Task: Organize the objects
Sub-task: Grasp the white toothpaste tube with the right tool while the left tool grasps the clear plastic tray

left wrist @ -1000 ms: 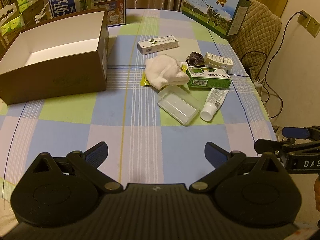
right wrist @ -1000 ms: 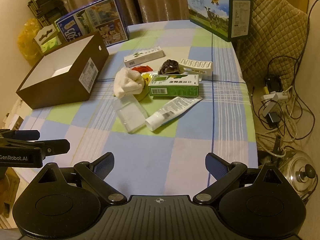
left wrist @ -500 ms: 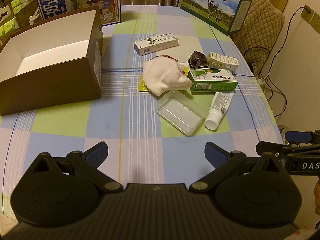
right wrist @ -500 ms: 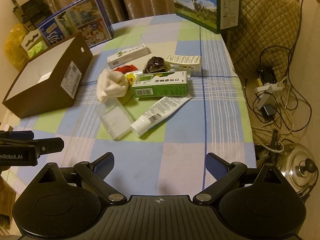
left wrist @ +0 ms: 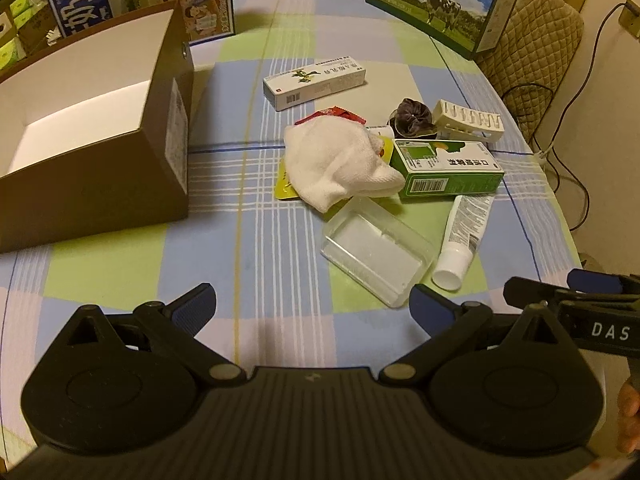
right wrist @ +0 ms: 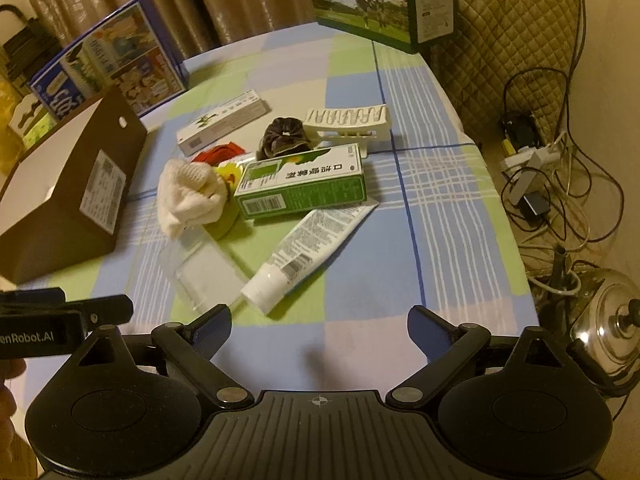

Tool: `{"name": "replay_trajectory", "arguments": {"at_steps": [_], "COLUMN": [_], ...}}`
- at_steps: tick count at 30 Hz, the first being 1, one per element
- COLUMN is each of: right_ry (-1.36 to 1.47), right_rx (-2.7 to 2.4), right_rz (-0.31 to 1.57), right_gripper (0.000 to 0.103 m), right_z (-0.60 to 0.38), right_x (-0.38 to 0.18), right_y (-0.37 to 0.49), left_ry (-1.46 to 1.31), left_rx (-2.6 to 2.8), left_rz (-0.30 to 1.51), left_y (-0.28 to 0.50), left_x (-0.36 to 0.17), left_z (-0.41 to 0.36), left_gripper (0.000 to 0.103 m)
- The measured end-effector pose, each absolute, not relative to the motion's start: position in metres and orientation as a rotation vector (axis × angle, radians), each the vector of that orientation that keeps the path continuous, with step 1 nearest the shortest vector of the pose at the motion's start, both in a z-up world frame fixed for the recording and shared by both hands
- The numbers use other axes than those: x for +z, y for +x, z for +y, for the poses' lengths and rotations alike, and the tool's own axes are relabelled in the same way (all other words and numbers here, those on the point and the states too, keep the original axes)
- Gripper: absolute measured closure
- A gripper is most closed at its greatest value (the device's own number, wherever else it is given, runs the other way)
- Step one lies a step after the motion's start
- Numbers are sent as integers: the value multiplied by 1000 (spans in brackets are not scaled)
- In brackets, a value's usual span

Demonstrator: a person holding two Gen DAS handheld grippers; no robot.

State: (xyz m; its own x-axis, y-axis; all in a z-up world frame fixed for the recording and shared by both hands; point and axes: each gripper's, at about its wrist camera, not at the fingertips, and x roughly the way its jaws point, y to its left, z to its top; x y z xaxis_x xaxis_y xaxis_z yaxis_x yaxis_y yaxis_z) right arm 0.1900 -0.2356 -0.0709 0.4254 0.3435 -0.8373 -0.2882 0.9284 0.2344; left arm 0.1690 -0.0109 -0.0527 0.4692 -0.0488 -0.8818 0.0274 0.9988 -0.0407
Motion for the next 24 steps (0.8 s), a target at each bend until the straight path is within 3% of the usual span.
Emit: {"name": "replay_trajectory", "arguments": {"at_steps": [8,16,24], "right_ry": [98,152,124], "right_rx": [363,337,325], "right_rz": [1056,1078,1081], "right_gripper": [20,38,45], "right_z": [-222,-213,-200], "right_x": [-83,-102,-117], "right_y": [210,232,246], "left_ry": [-17,-12,-16], "left_rx": [-39,-16,-8], "left_rz": [1103,1116,1130], "left_y": [187,201,212], "left_x": [-65,-73,-79], "left_z": [-7,1,2], "left_gripper": [1,1,1]}}
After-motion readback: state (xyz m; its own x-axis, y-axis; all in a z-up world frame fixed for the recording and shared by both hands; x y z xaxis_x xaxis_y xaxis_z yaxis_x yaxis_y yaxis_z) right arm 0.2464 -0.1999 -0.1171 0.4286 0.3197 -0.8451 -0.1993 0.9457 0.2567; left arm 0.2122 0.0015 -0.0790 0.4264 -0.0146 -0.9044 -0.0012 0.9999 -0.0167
